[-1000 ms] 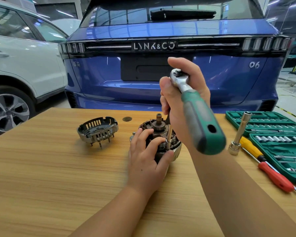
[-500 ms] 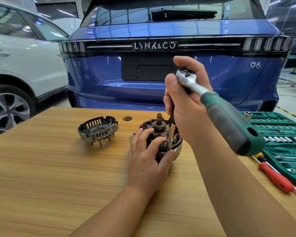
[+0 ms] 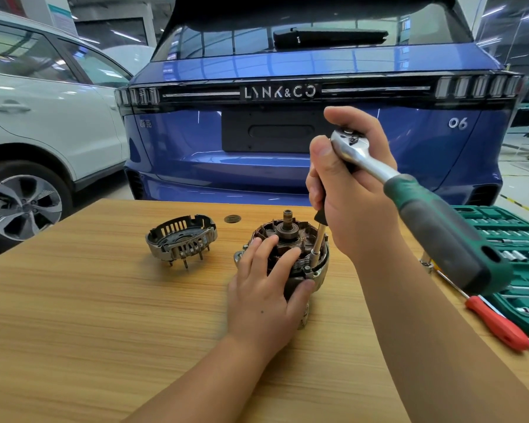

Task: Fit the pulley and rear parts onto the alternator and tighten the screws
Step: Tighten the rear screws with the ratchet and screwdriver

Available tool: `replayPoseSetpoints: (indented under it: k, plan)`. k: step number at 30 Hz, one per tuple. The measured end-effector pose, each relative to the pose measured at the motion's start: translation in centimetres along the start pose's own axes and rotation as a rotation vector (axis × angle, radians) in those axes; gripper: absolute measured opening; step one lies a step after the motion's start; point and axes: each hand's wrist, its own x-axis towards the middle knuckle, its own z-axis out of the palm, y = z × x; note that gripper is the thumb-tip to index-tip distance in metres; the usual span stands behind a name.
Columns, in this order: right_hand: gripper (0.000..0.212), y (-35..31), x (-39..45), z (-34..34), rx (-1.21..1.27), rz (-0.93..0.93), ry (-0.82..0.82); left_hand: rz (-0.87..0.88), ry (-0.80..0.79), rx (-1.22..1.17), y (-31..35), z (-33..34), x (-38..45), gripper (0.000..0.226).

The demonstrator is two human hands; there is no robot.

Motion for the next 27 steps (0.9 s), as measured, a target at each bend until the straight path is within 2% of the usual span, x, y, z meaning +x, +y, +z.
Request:
replayPoseSetpoints:
  k: [3,6,8,12,16,20,27]
  plan:
    - [0.021,0.0,0.1,-0.2,0.000,0.013,0.000,0.084,-0.002,0.148,-0.5,-0.4,-0.3,0.055]
    - [0.022,0.0,0.2,-0.3,0.002,-0.017,0.000,0.179,0.035,0.188,-1.8,-1.2,-0.2,0.060]
    - [0.022,0.0,0.3,-0.4,0.005,-0.029,0.006,0.165,0.051,0.164,-2.9,-2.0,0.2,0.064]
    - [0.020,0.1,0.3,-0.4,0.009,-0.030,0.026,0.053,-0.033,-0.008,-4.4,-3.0,1.5,0.074]
    - [0.019,0.2,0.1,-0.4,-0.001,-0.005,0.015,0.114,-0.149,0.003,-5.0,-3.1,1.7,0.080]
    - [0.020,0.1,0.0,-0.4,-0.009,0.013,-0.008,0.102,-0.181,-0.070,-5.0,-3.3,1.6,0.077]
    - [0.020,0.0,0.2,-0.4,-0.011,-0.008,0.011,0.173,-0.106,-0.157,-4.8,-3.6,0.8,0.061]
